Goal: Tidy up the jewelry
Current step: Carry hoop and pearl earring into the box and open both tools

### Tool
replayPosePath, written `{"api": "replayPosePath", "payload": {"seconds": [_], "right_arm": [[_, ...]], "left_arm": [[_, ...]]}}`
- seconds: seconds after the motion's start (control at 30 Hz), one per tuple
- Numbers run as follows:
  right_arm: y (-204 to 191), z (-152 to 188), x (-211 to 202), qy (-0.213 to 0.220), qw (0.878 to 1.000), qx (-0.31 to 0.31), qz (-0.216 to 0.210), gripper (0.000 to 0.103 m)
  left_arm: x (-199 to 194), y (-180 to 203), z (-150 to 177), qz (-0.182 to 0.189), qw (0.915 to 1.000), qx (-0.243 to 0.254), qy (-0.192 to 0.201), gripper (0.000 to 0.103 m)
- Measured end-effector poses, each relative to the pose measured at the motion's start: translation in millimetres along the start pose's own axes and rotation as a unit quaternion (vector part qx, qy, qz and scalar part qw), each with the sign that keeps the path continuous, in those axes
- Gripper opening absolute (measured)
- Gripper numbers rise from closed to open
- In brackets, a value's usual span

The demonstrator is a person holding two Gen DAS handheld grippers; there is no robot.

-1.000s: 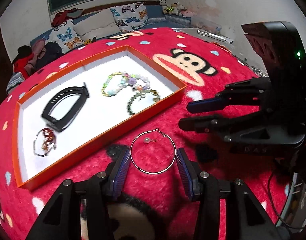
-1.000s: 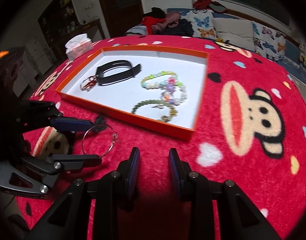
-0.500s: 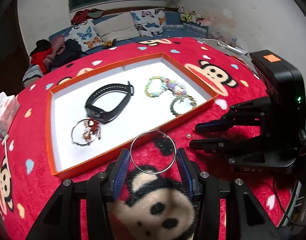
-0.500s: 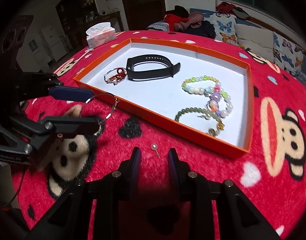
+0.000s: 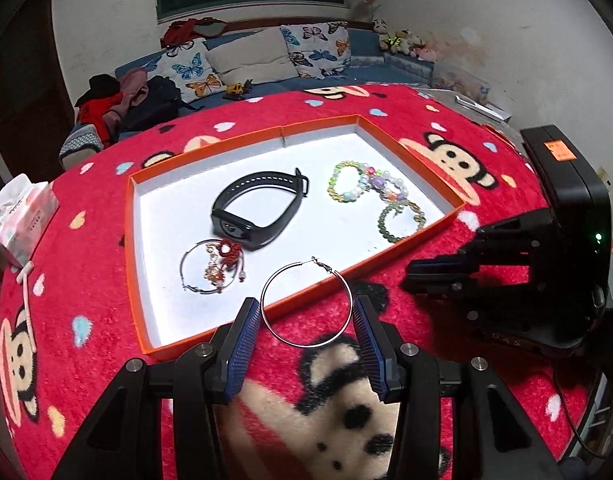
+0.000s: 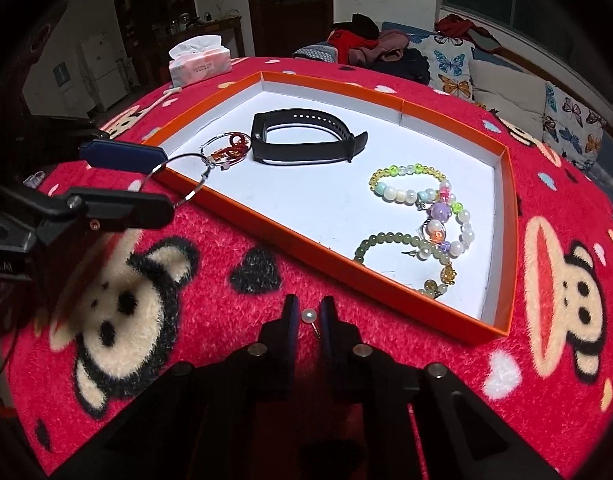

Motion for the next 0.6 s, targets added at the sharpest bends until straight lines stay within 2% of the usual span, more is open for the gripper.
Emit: {"api": "replayPosePath", "payload": {"seconds": [0.27,0.6], "right_arm": [[6,-2,-12,0.01,1.0,0.02,-0.01,0.01],[32,-29,-37,0.048,0.997,0.053,0.002,0.01]], "left_arm": [[-3,-15,-11,-0.015,0.9998,-0.007,0.007,0.051],[6,-32,-39,-0.034,0.9993,-0.009,0.013,0.051]]}}
Point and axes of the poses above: each gripper's, at about its wrist camera, not at the fingertips, and x roughly the way its jaws point, y to its right, z to its underside, the point moved 8 cm from there along x, roughly the way its jaws point, and after that the axes turned 12 degrees about z, right-handed, at the moved point
